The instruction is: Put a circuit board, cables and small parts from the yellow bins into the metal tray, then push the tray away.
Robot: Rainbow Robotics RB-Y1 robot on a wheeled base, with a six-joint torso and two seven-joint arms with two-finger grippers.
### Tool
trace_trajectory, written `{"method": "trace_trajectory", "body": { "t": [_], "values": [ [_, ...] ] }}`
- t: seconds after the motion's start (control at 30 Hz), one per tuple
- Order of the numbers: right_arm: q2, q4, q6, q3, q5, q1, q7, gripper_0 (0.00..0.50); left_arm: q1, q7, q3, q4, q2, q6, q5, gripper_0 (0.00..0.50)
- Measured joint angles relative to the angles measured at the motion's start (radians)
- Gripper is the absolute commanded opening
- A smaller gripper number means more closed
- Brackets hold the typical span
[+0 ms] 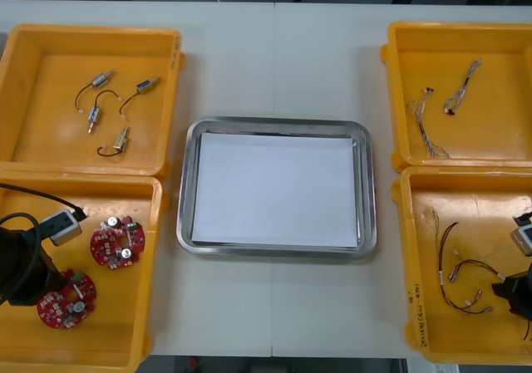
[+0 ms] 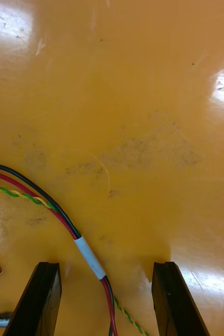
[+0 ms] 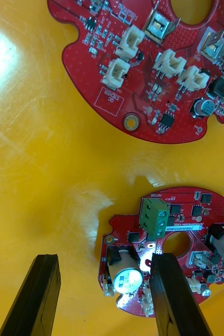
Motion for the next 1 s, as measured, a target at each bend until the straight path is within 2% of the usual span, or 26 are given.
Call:
{"method": "trace_trajectory", "body": {
  "t": [0.1,0.2,0.27,0.3,0.33,0.37,0.47,0.53,0.6,0.63,0.83,1.0],
  "values": [
    [-0.007,0.002,-0.006,0.013,-0.002,0.000,0.000,0.500,-0.001,0.000,-0.002,0.002,0.000,0.000,0.000,0.500],
    [-0.013,0.004,-0.017,0.021,-0.003,0.000,0.000,0.500,-0.002,0.000,-0.005,0.004,0.000,0.000,0.000,0.331],
    [-0.016,0.005,-0.024,0.025,-0.003,0.000,0.000,0.500,-0.002,0.000,-0.010,0.005,0.000,-0.004,0.000,0.257],
    [-0.017,0.005,-0.024,0.025,-0.003,0.000,0.000,0.500,-0.002,0.000,-0.014,0.006,0.000,-0.012,-0.001,0.187],
    [-0.017,0.005,-0.025,0.026,-0.004,0.000,0.000,0.500,-0.002,0.000,-0.019,0.007,0.000,-0.022,-0.002,0.046],
    [-0.017,0.005,-0.025,0.026,-0.004,0.000,0.000,0.500,-0.002,0.000,-0.026,0.010,0.000,-0.032,-0.003,0.003],
    [-0.017,0.006,-0.025,0.026,-0.004,0.000,0.000,0.500,-0.004,0.000,-0.042,0.024,0.000,-0.055,-0.004,0.000],
    [-0.017,0.008,-0.026,0.026,-0.005,0.000,0.000,0.160,-0.007,0.000,-0.044,0.027,0.000,-0.057,-0.004,0.000],
    [-0.017,0.010,-0.027,0.026,-0.005,0.000,0.000,0.022,-0.007,0.000,-0.045,0.027,0.001,-0.057,-0.004,0.000],
    [-0.017,0.011,-0.028,0.026,-0.005,0.000,0.000,0.000,-0.007,0.000,-0.045,0.027,0.002,-0.057,-0.003,0.000],
    [-0.018,0.013,-0.035,0.026,-0.005,0.000,0.000,0.000,-0.008,0.000,-0.043,0.026,0.021,-0.052,0.005,0.000],
    [-0.020,0.015,-0.044,0.026,-0.011,0.000,0.000,0.000,-0.008,0.000,0.003,0.009,0.024,0.035,0.025,0.000]
  ]
}}
